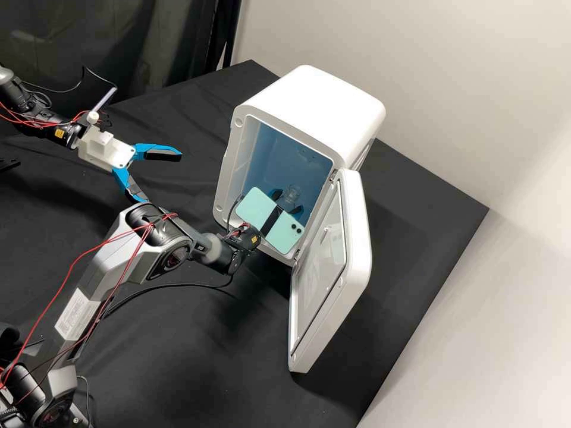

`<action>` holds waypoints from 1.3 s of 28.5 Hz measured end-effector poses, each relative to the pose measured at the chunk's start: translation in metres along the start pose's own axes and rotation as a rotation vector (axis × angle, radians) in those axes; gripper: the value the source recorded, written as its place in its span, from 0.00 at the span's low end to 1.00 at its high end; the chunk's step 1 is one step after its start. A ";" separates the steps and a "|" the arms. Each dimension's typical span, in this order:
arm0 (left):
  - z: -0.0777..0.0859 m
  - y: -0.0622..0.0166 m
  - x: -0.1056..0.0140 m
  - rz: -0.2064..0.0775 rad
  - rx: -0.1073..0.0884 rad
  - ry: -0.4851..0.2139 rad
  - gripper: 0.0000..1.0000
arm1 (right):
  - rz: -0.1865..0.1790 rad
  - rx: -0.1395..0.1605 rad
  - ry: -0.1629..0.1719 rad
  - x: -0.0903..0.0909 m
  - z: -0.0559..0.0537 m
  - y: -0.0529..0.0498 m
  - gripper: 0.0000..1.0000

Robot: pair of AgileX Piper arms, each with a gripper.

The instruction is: Place the flask in the incubator

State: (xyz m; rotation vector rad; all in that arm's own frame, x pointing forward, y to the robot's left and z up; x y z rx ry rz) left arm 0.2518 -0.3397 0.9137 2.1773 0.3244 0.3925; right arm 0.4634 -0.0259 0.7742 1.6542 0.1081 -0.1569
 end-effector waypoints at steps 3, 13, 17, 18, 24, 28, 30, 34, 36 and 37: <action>0.000 0.0000 0.000 0.000 0.000 0.000 1.00 | 0.001 0.000 0.002 0.000 0.001 -0.001 0.00; 0.000 0.0000 0.000 0.000 0.000 0.000 1.00 | 0.004 0.014 0.007 0.001 -0.002 -0.005 0.00; 0.000 0.0000 0.000 0.000 0.000 0.000 1.00 | -0.018 0.011 0.020 0.002 -0.011 -0.014 0.00; 0.000 0.0000 0.000 0.000 0.000 0.000 1.00 | -0.030 0.009 0.021 0.003 -0.014 -0.018 0.00; 0.000 0.0014 -0.001 0.004 0.001 0.000 1.00 | -0.065 -0.005 0.028 0.009 -0.030 -0.027 0.00; 0.000 0.0027 -0.001 0.008 0.002 0.000 1.00 | -0.066 -0.038 0.025 0.017 -0.039 -0.022 0.00; 0.000 0.0027 -0.001 0.008 0.002 0.000 1.00 | -0.055 -0.040 0.037 0.021 -0.043 -0.019 0.00; 0.001 0.0036 -0.002 0.011 0.003 0.000 1.00 | -0.049 -0.048 0.044 0.030 -0.040 -0.020 0.00; 0.001 0.0040 -0.002 0.010 0.003 0.000 1.00 | -0.057 -0.056 0.030 0.033 -0.034 -0.024 0.00; 0.001 0.0040 -0.002 0.010 0.003 0.000 1.00 | -0.063 -0.058 0.021 0.035 -0.031 -0.026 0.00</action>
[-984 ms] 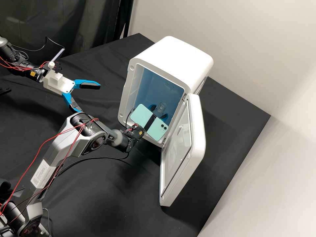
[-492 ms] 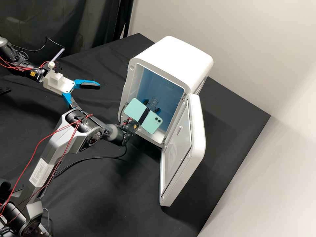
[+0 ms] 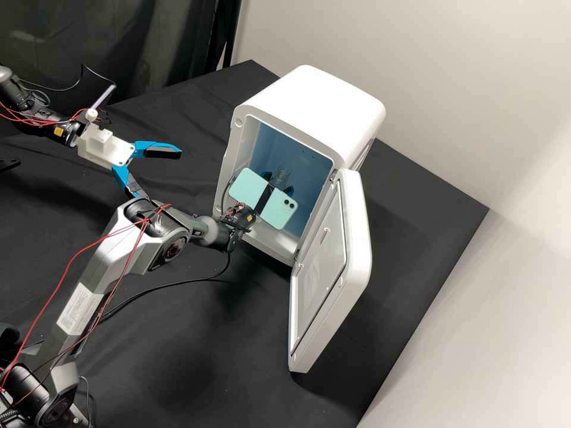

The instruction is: Place the flask in the incubator

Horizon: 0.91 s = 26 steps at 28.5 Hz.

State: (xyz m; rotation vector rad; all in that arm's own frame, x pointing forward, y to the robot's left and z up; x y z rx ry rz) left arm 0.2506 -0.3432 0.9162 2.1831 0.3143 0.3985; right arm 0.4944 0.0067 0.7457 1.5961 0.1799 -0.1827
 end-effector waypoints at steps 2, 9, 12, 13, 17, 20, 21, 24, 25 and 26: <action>0.000 -0.0002 0.000 -0.002 0.000 0.001 1.00 | 0.006 -0.003 0.008 0.002 0.000 0.000 0.00; 0.000 -0.0002 0.000 -0.002 0.000 0.001 1.00 | 0.008 -0.006 0.007 0.006 -0.001 0.002 0.00; 0.000 -0.0002 0.000 -0.002 0.000 0.001 1.00 | 0.008 -0.006 0.007 0.006 -0.001 0.002 0.00; 0.000 -0.0002 0.000 -0.002 0.000 0.001 1.00 | 0.008 -0.006 0.007 0.006 -0.001 0.002 0.00; 0.000 -0.0002 0.000 -0.002 0.000 0.001 1.00 | 0.006 -0.006 0.008 0.006 -0.001 0.001 0.00; 0.000 -0.0002 0.000 -0.002 0.000 0.001 1.00 | 0.006 -0.006 0.008 0.006 -0.001 0.001 0.00; 0.000 -0.0002 0.000 -0.002 0.000 0.001 1.00 | 0.006 -0.006 0.008 0.005 -0.001 0.000 0.00; 0.000 -0.0002 0.000 -0.002 0.000 0.001 1.00 | 0.008 -0.004 0.014 0.004 0.001 -0.001 0.00; 0.000 -0.0002 0.000 -0.002 0.000 0.001 1.00 | 0.008 -0.004 0.015 0.004 0.000 -0.001 1.00; 0.000 -0.0002 0.000 -0.002 0.000 0.001 1.00 | 0.008 -0.004 0.015 0.004 0.000 -0.001 1.00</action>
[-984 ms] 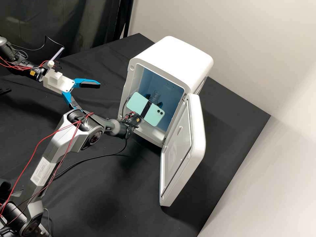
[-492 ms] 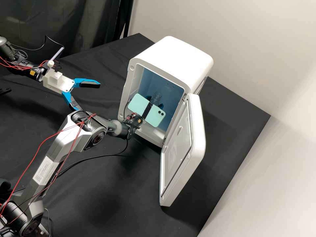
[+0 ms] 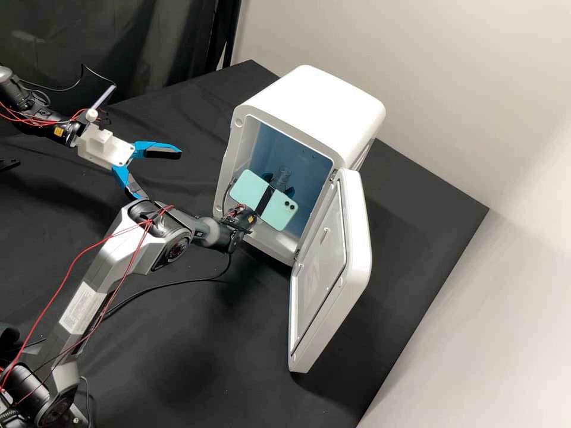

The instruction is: Place the flask in the incubator

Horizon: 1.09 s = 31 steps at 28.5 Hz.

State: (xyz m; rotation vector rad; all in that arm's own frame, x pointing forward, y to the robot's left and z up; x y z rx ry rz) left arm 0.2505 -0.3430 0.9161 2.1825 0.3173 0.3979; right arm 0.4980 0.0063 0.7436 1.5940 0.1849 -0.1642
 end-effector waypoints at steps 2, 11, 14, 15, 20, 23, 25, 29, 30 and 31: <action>0.000 0.0000 0.000 0.000 0.000 0.000 1.00 | 0.000 0.000 0.000 0.000 0.000 0.000 1.00; 0.000 0.0000 0.000 0.000 0.000 0.000 1.00 | -0.015 0.002 -0.013 -0.001 0.006 -0.006 1.00; 0.000 0.0000 0.000 0.000 0.000 0.000 1.00 | -0.015 0.003 -0.013 -0.001 0.006 -0.007 1.00; 0.000 0.0000 0.000 0.000 0.000 0.000 1.00 | -0.018 0.003 -0.016 -0.001 0.007 -0.008 1.00; 0.000 0.0000 0.000 0.000 0.000 0.000 1.00 | -0.032 0.004 -0.034 -0.001 0.011 -0.012 1.00; 0.000 0.0000 0.000 0.000 0.000 0.000 1.00 | -0.038 0.004 -0.042 -0.001 0.012 -0.012 1.00; 0.000 0.0000 0.000 0.000 0.000 0.000 1.00 | -0.038 0.004 -0.042 -0.001 0.012 -0.012 1.00; 0.000 0.0000 0.000 0.000 0.000 0.000 1.00 | -0.036 0.005 -0.044 -0.002 0.013 -0.011 1.00; 0.000 0.0000 0.000 0.000 0.000 0.000 1.00 | -0.035 0.005 -0.044 -0.002 0.013 -0.011 1.00; 0.000 0.0000 0.000 0.000 0.000 0.000 1.00 | -0.034 0.005 -0.046 -0.002 0.014 -0.010 1.00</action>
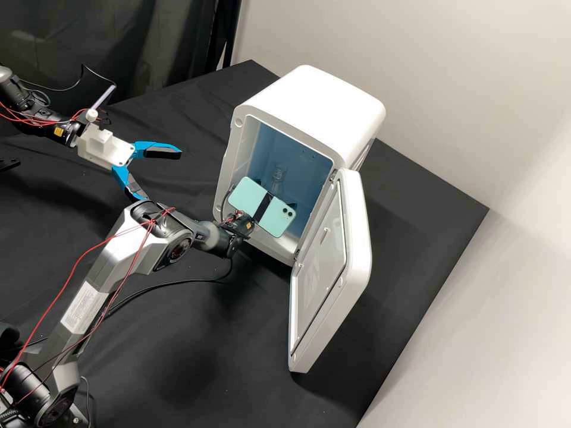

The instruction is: Place the flask in the incubator

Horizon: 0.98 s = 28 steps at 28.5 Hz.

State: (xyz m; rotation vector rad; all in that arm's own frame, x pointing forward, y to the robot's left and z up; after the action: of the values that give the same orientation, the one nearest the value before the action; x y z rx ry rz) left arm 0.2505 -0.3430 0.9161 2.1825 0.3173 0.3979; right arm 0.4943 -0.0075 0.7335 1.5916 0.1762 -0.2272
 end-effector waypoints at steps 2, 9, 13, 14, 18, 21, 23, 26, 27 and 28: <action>0.000 0.0000 0.000 0.000 0.000 0.000 1.00 | 0.002 0.000 -0.002 0.000 0.001 0.001 1.00; 0.000 0.0000 0.000 0.000 0.000 0.000 1.00 | -0.005 0.002 -0.009 0.000 0.004 -0.002 1.00; 0.001 -0.0001 0.000 -0.001 0.001 -0.005 1.00 | -0.008 0.004 -0.021 0.000 0.009 -0.003 1.00; 0.002 -0.0002 0.000 -0.001 0.001 -0.006 1.00 | -0.006 0.004 -0.019 0.000 0.009 -0.002 1.00; 0.002 -0.0002 0.000 -0.001 0.001 -0.006 1.00 | -0.006 0.005 -0.024 -0.001 0.011 -0.002 1.00; 0.002 -0.0002 0.000 -0.001 0.001 -0.006 1.00 | -0.007 0.006 -0.026 -0.001 0.011 -0.002 1.00; 0.002 -0.0002 0.000 -0.001 0.001 -0.006 1.00 | -0.007 0.006 -0.026 -0.001 0.011 -0.002 1.00; 0.002 -0.0002 0.000 -0.001 0.001 -0.006 1.00 | -0.003 0.008 -0.024 -0.003 0.014 -0.002 1.00; 0.002 -0.0002 0.000 -0.001 0.001 -0.006 1.00 | -0.002 0.008 -0.021 -0.003 0.014 -0.003 1.00; 0.002 -0.0002 0.000 -0.001 0.001 -0.006 1.00 | -0.003 0.010 -0.026 -0.004 0.016 -0.003 1.00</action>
State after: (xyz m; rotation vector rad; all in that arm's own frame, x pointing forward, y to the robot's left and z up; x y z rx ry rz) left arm 0.2514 -0.3440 0.9151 2.1839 0.3150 0.3910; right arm 0.4886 -0.0237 0.7311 1.5973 0.1573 -0.2511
